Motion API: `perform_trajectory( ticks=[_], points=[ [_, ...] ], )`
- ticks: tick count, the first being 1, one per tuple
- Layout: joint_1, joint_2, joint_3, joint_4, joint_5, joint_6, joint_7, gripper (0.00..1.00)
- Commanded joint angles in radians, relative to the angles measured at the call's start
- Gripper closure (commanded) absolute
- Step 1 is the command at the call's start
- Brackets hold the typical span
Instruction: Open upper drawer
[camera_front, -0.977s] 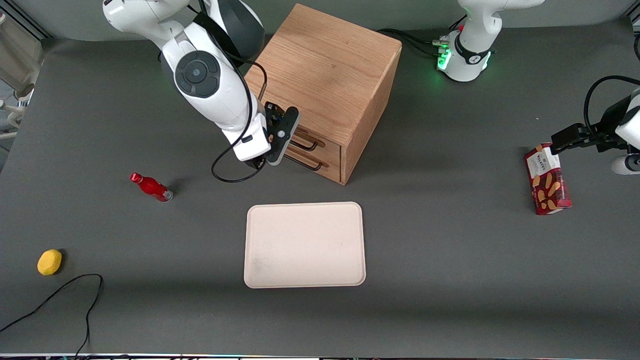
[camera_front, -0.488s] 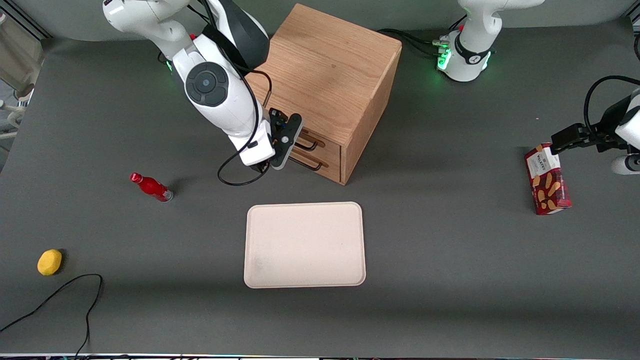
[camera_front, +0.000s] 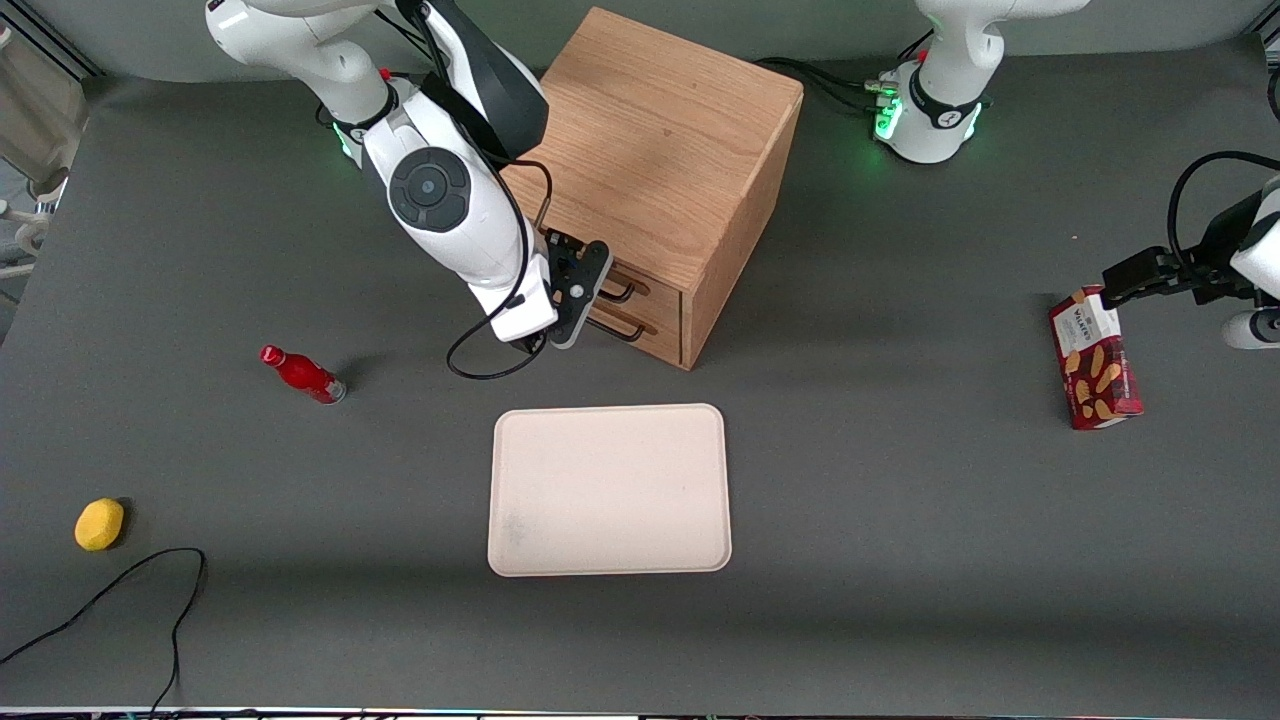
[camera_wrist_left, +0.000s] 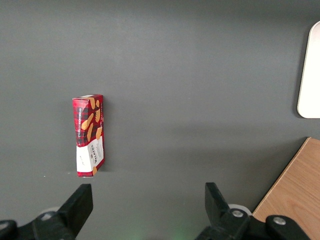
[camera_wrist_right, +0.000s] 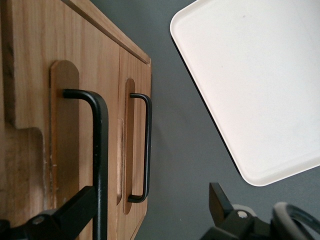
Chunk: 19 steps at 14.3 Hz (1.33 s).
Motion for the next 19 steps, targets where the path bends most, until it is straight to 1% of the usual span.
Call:
perform_trajectory(
  ticks=[1,8,11,19],
  points=[
    [0.009,0.016,-0.003,-0.019,0.019,0.040,-0.031,0.00],
    [0.012,0.020,-0.003,-0.027,0.014,0.051,-0.031,0.00],
    [0.012,0.028,-0.003,-0.046,0.011,0.088,-0.052,0.00],
    [0.009,0.019,0.013,-0.044,0.020,0.083,-0.049,0.00]
  ],
)
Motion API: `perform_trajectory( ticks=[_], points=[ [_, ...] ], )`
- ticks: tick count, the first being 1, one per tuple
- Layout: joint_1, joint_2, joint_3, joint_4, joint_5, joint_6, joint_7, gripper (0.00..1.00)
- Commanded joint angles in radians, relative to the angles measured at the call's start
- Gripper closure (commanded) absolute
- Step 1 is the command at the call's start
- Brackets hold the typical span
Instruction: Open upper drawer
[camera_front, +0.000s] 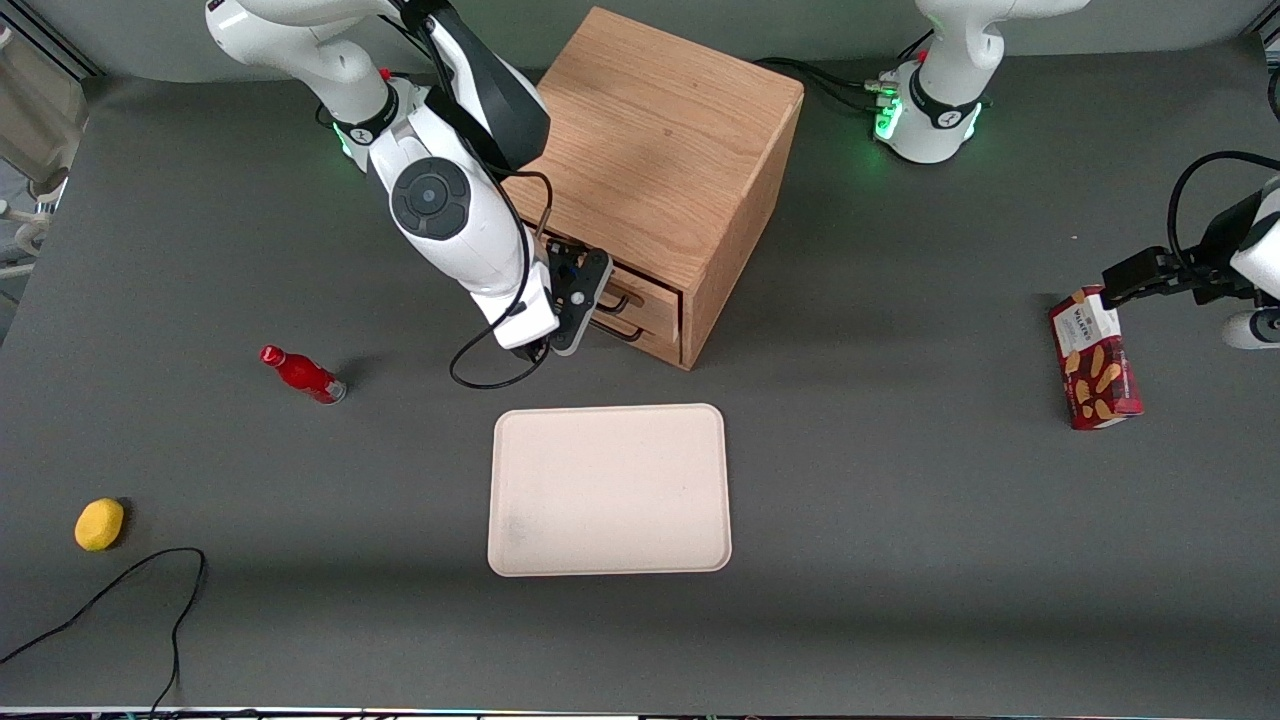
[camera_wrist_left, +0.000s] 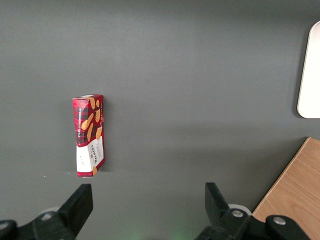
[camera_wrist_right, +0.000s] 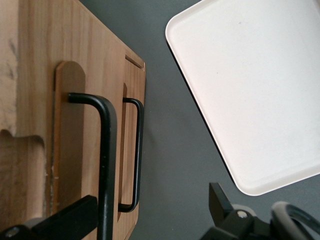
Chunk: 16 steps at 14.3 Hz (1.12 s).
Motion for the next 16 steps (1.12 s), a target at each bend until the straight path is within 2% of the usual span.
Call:
perform_trajectory(
  ticks=[1,16],
  points=[
    [0.010,0.008,0.013,-0.019,0.019,0.021,-0.017,0.00],
    [0.008,0.017,0.013,-0.020,0.018,0.026,-0.043,0.00]
  ],
)
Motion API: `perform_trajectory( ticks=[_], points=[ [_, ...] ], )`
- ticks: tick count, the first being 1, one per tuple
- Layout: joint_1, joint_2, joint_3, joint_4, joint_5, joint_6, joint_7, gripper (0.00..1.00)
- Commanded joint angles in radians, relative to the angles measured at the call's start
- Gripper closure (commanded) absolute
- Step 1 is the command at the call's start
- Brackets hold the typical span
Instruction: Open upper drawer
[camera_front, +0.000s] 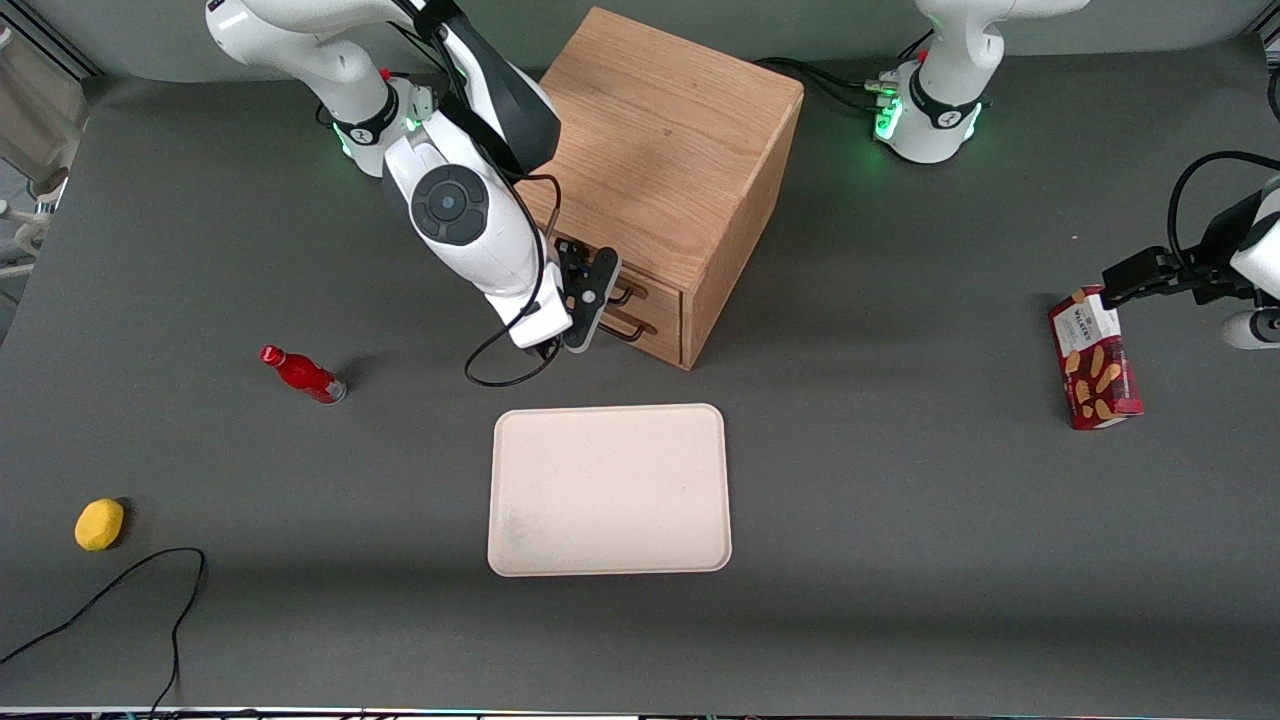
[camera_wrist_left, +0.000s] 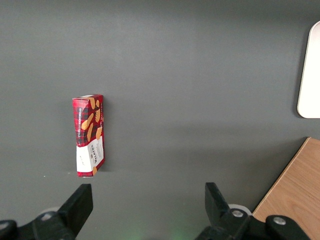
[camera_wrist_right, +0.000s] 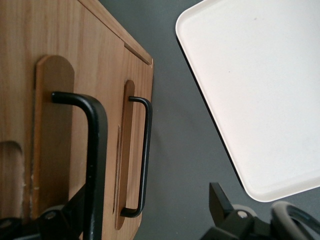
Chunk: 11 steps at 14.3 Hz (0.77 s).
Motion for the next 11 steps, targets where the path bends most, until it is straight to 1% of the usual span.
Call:
perform_trajectory(
  ticks=[1,9,11],
  points=[
    [0.004,0.002,0.001,-0.008,0.018,0.017,-0.030,0.00],
    [0.002,0.009,0.000,-0.007,0.015,0.020,-0.033,0.00],
    [-0.004,0.015,0.000,-0.005,0.016,0.030,-0.063,0.00]
  ],
)
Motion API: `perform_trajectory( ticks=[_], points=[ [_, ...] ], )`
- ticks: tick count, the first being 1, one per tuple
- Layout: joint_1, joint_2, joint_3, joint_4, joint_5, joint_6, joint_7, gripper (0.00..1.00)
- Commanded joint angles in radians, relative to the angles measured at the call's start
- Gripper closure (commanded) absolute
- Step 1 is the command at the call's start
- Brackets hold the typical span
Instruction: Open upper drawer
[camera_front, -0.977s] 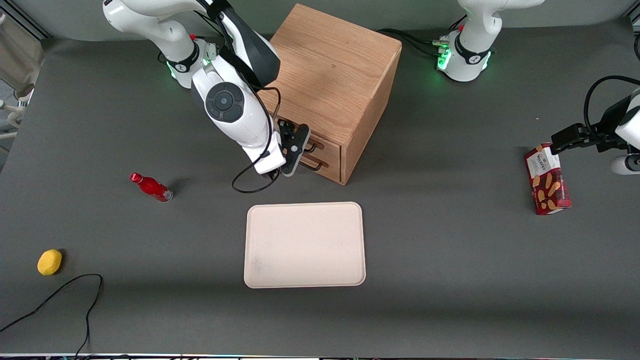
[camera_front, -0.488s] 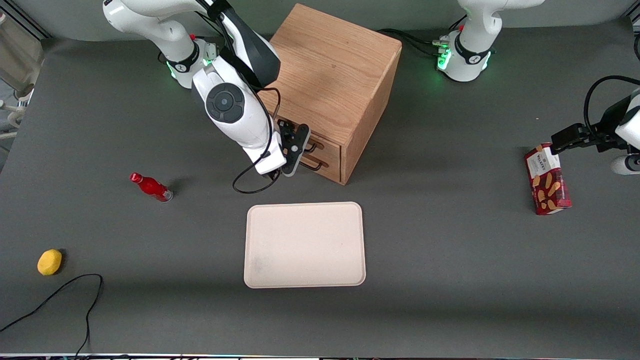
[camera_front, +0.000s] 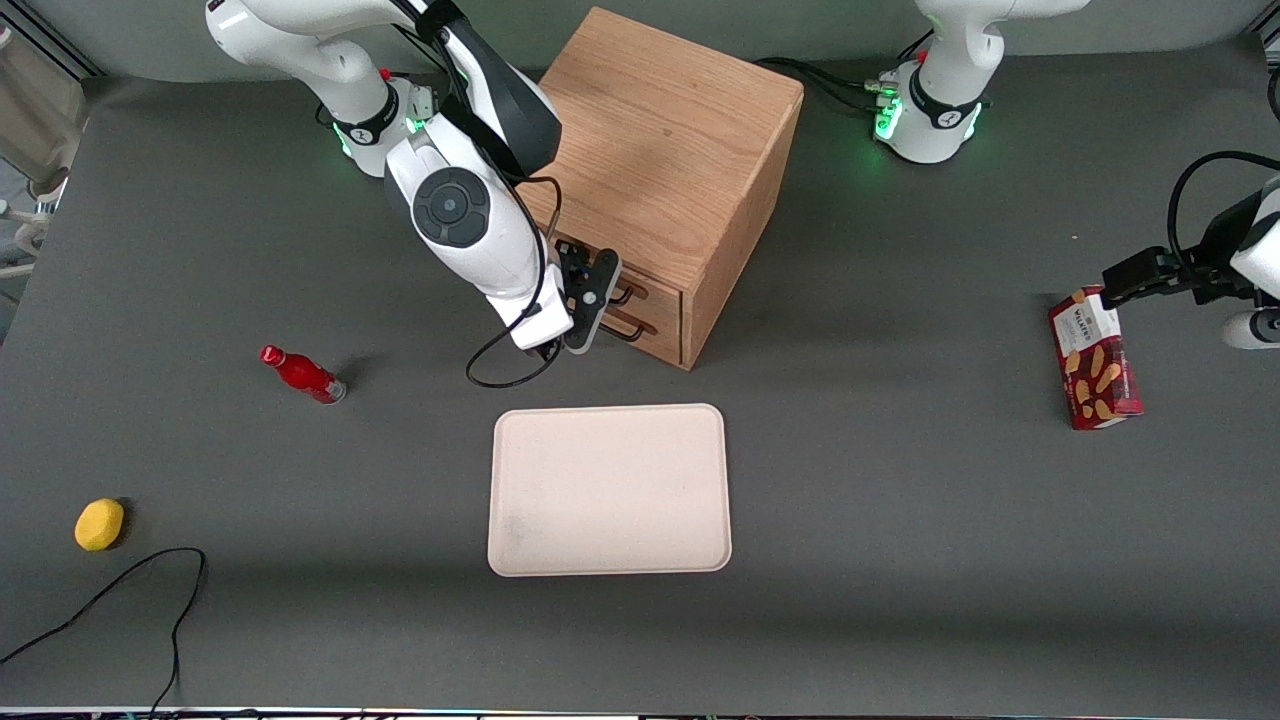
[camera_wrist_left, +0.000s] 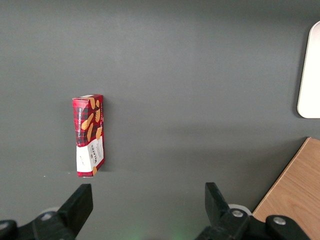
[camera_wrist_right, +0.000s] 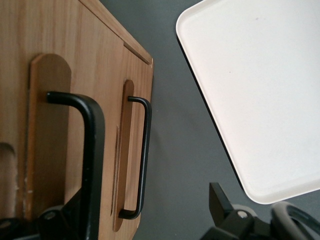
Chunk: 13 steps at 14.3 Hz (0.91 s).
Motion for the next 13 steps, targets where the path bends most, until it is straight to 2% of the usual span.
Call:
perform_trajectory(
  ticks=[1,13],
  points=[
    [-0.006,0.012,0.000,-0.003,0.016,0.025,-0.050,0.00],
    [-0.049,0.073,-0.014,0.065,0.018,0.028,-0.147,0.00]
  ],
)
